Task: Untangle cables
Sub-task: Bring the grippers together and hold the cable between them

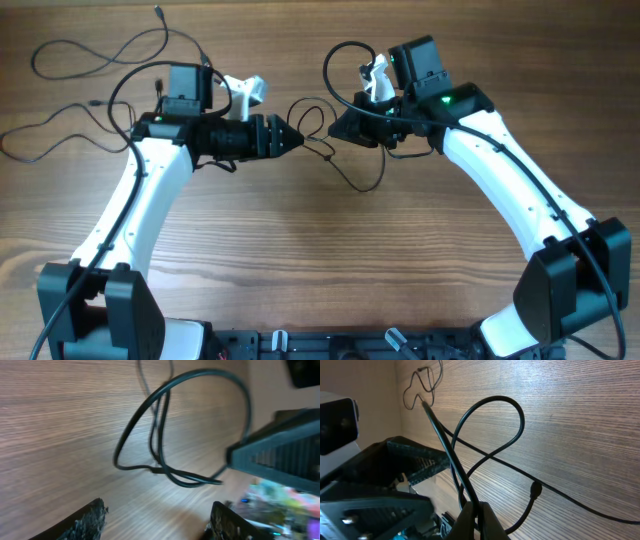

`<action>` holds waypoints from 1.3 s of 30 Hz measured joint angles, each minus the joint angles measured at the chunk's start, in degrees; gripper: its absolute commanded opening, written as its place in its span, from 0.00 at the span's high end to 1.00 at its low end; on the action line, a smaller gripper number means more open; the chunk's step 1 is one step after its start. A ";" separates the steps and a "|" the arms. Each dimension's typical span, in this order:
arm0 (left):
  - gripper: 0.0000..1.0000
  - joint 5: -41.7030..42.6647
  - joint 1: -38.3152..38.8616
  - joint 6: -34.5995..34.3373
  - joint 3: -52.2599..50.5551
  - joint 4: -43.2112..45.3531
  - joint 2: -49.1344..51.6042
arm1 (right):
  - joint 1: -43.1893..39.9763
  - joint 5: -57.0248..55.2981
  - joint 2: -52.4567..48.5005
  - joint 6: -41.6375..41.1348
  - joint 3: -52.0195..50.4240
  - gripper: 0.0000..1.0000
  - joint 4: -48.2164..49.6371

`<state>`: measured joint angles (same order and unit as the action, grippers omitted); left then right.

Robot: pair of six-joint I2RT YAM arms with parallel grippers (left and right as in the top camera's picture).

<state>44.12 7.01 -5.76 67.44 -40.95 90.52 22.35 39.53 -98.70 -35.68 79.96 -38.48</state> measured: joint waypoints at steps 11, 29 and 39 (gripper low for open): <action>0.31 -10.84 0.76 2.58 0.00 4.68 0.26 | -0.92 3.69 0.00 -0.24 0.00 0.96 0.04; 0.34 -7.74 0.76 2.71 0.00 8.81 4.85 | -0.92 7.02 0.00 -0.26 0.00 0.96 0.04; 0.54 -4.98 0.76 3.04 0.00 10.23 4.85 | -0.92 9.11 0.00 -0.92 0.00 0.96 0.46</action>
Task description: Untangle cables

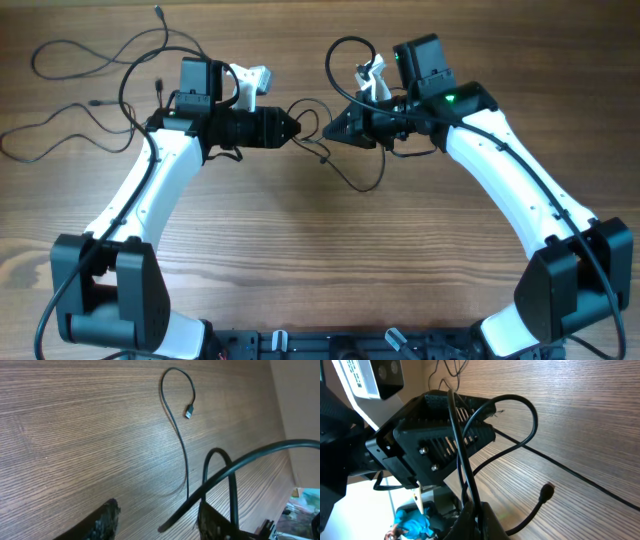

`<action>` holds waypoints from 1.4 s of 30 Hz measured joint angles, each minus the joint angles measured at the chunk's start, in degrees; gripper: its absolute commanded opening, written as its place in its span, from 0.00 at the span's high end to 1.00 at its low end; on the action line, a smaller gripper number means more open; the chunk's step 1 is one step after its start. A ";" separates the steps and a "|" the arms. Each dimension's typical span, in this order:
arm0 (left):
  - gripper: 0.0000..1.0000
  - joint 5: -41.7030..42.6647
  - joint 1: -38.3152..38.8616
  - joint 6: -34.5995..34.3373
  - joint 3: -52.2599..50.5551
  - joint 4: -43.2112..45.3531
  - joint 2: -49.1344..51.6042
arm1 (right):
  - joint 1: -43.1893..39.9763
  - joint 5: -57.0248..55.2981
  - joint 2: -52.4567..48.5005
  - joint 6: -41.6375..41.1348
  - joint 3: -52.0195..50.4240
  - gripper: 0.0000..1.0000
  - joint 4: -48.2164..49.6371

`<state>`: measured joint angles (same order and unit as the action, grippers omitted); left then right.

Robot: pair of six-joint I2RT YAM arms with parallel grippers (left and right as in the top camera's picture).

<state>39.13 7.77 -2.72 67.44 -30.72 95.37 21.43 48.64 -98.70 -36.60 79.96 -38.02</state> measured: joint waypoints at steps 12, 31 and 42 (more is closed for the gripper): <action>0.96 0.04 1.22 0.39 0.00 1.86 0.00 | 0.00 1.51 0.00 -0.85 0.00 0.96 0.44; 0.96 1.29 -2.25 0.33 0.00 -5.33 -0.09 | 0.15 -39.28 -0.09 -5.57 0.00 0.80 -21.20; 0.96 8.81 -5.31 -0.79 0.00 -6.08 -11.10 | 0.00 -50.69 -0.09 -6.56 0.00 0.50 -19.19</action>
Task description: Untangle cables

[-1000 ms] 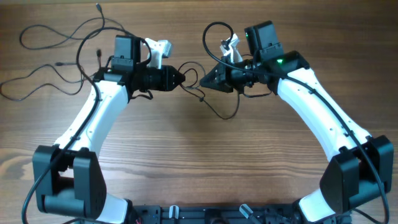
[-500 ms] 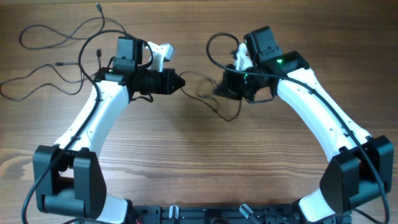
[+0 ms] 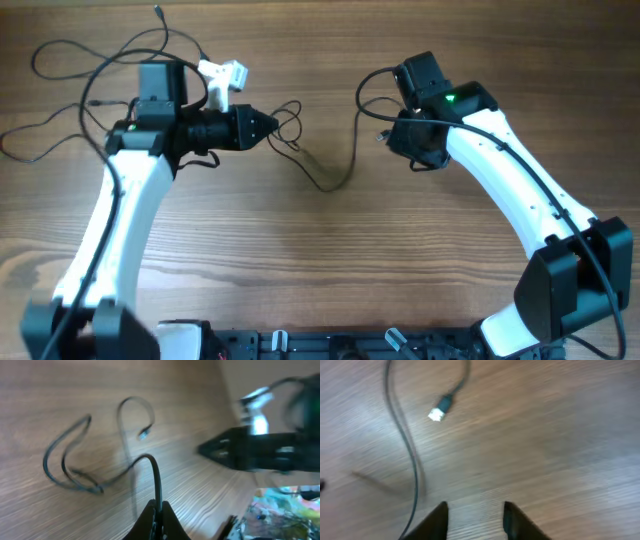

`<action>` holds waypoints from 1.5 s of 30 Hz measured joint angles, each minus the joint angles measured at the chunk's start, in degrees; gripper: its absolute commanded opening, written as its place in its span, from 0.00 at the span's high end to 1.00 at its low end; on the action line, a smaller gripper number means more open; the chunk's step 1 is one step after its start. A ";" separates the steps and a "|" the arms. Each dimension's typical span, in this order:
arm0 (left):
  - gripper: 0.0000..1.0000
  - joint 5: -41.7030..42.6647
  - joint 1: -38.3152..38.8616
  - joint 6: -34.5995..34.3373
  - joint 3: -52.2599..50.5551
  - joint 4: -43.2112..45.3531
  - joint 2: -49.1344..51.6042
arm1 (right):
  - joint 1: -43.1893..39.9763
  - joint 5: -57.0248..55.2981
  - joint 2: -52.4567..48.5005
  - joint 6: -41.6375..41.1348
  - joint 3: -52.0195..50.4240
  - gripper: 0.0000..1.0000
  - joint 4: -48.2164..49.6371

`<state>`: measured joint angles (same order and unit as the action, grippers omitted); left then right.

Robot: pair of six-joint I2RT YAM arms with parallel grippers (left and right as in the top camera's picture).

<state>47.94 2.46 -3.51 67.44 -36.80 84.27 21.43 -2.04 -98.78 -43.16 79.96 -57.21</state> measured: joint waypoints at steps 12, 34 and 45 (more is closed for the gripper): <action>0.96 5.27 0.00 -10.95 0.00 7.26 -11.54 | 0.13 33.57 0.00 12.66 0.00 0.07 13.29; 0.96 5.31 0.00 -28.57 0.00 12.44 -11.85 | 3.87 30.49 0.00 12.33 0.00 0.04 22.53; 0.96 5.33 0.00 -30.86 0.00 12.44 -11.85 | 3.87 28.13 -0.28 8.41 0.00 0.05 26.21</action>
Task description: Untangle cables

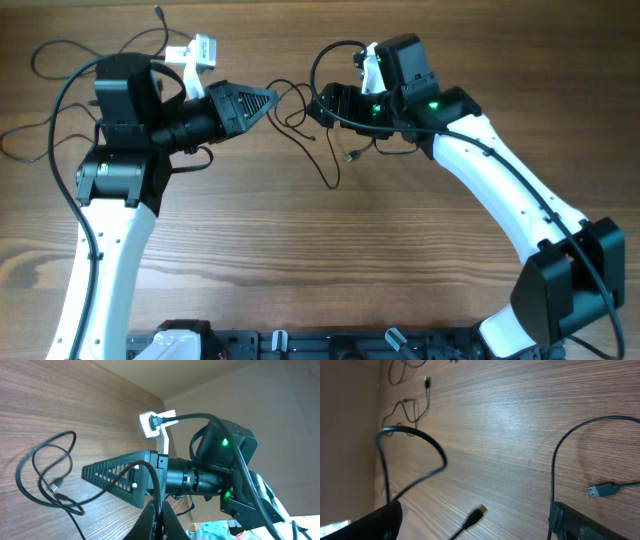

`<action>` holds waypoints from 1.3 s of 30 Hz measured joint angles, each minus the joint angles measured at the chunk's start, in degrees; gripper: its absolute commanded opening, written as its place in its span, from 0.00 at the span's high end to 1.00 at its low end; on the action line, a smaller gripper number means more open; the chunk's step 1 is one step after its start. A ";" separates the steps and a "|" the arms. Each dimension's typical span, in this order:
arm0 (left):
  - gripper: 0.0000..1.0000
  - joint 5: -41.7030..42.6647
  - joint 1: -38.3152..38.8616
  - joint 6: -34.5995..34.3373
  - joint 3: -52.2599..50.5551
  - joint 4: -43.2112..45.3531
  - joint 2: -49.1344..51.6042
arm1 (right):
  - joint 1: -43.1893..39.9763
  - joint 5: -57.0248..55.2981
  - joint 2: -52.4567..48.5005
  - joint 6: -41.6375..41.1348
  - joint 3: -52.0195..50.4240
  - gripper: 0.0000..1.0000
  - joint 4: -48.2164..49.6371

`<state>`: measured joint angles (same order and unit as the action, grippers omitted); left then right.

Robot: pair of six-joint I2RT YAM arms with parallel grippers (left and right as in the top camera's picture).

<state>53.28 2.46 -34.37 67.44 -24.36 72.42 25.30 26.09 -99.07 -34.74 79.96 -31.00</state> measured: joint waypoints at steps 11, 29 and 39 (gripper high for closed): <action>0.96 2.38 0.00 -3.93 0.00 1.97 0.00 | 0.00 2.12 -6.38 -2.58 0.00 0.05 8.59; 0.96 2.58 0.00 -5.42 0.00 2.14 0.00 | 0.00 -9.05 -6.38 -5.77 0.00 0.96 -1.09; 0.96 -5.20 -3.08 -2.05 0.00 -6.71 0.00 | -4.00 -13.84 -6.38 -5.46 0.00 0.96 -10.05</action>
<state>48.07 -0.62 -36.42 67.44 -31.07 72.42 21.30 12.25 -105.45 -40.21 79.96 -41.06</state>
